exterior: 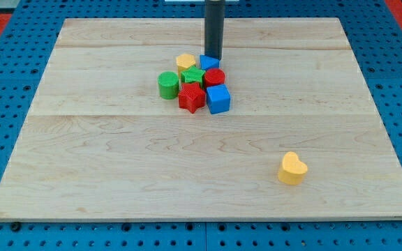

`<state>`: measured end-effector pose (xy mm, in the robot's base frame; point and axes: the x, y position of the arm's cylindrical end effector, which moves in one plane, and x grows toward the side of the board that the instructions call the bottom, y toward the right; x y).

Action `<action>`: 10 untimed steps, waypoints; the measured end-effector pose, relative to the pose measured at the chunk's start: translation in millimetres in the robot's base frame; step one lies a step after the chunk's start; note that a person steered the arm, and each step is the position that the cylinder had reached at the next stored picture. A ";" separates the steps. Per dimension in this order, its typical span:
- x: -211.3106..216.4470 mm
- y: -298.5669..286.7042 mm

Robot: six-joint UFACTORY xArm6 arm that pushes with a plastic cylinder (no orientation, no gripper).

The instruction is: Push the yellow heart into the yellow hexagon

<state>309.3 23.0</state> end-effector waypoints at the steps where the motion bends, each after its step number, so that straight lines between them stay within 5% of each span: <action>1: -1.8 16.7; 2: 8.2 5.4; 4: 11.2 103.5; 7: 159.7 255.0; 10: 250.1 177.1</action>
<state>559.4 200.1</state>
